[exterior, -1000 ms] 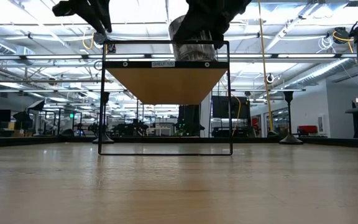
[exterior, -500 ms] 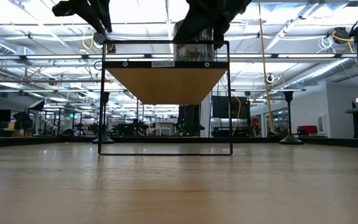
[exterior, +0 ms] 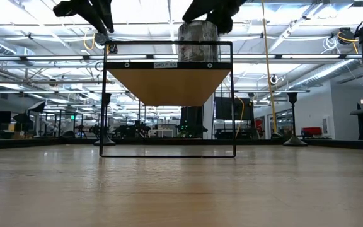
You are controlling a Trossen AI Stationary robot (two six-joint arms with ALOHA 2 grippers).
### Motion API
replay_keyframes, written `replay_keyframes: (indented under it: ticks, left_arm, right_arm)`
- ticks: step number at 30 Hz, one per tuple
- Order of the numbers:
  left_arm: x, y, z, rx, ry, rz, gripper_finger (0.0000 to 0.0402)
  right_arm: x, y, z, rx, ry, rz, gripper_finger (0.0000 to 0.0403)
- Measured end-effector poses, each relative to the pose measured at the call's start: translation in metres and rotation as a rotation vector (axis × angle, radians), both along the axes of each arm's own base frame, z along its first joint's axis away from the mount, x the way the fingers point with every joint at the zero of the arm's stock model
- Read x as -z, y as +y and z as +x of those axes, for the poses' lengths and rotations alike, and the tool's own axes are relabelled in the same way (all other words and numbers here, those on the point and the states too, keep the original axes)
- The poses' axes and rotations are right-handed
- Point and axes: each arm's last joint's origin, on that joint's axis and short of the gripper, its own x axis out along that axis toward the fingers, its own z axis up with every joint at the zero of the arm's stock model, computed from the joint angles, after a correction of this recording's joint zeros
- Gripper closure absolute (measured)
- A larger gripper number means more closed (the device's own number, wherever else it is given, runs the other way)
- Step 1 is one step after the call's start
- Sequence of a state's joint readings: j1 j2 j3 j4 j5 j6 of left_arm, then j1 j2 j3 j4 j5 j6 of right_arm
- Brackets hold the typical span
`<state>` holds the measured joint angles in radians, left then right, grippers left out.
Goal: Pick & Place candle stick holders
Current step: Put the brown scented candle on the shelf, then put the left orange scented candle on the shelf
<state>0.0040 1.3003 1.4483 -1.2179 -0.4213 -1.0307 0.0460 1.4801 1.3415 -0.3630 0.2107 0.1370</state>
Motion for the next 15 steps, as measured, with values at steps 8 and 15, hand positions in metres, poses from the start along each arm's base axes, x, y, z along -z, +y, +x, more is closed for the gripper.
replay_keyframes:
  ticks: [8, 15]
  left_arm:
    - [0.0, 0.0, 0.0, -0.001, -0.002, -0.003, 0.0314]
    - [0.0, -0.005, 0.0, 0.027, -0.003, -0.028, 0.0314]
  right_arm:
    - [-0.027, -0.001, -0.022, -0.008, -0.086, -0.022, 0.0023]
    - [-0.045, -0.003, -0.043, 0.042, -0.133, -0.013, 0.0078]
